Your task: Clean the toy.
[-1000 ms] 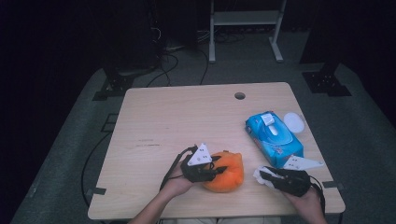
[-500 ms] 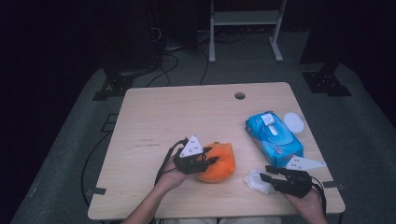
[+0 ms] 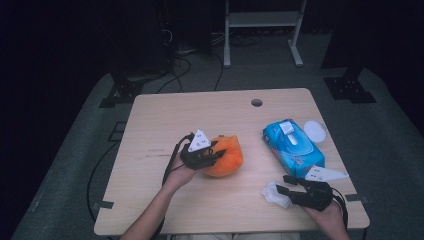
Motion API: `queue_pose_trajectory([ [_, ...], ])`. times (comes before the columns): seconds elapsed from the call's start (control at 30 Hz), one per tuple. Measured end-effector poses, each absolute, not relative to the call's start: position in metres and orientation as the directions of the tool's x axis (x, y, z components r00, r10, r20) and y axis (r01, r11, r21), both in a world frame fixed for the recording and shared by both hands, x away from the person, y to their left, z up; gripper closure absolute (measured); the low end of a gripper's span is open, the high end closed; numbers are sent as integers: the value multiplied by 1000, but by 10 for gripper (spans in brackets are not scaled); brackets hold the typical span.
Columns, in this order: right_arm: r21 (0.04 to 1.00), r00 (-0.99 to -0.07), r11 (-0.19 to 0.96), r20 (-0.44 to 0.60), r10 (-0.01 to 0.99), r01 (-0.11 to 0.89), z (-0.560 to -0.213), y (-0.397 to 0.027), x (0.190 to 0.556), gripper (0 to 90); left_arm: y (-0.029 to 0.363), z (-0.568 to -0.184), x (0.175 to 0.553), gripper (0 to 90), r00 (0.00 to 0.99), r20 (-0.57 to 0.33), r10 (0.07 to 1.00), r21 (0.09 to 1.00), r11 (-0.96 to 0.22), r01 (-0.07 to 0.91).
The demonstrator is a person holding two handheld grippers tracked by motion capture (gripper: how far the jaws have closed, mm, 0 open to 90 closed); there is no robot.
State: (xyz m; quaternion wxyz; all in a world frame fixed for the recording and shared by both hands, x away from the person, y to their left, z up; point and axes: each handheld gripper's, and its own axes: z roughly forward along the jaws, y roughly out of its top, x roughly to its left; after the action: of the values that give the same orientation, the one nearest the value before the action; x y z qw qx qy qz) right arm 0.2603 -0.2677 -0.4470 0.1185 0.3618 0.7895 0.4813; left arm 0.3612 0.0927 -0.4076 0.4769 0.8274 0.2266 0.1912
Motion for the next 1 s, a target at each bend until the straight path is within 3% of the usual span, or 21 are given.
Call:
queue_pose_trajectory([
  [0.2,850,-709,270,160,687,453,-445,-268,259,469,89,-422,364,566,830,64,554,872,-435,223],
  [0.43,852,-709,271,154,688,448,-443,-267,258,450,92,-417,363,471,834,48,550,871,-432,235],
  [1.0,846,-701,269,160,695,460,-444,-267,259,417,115,-402,353,371,829,-10,558,902,-354,249],
])
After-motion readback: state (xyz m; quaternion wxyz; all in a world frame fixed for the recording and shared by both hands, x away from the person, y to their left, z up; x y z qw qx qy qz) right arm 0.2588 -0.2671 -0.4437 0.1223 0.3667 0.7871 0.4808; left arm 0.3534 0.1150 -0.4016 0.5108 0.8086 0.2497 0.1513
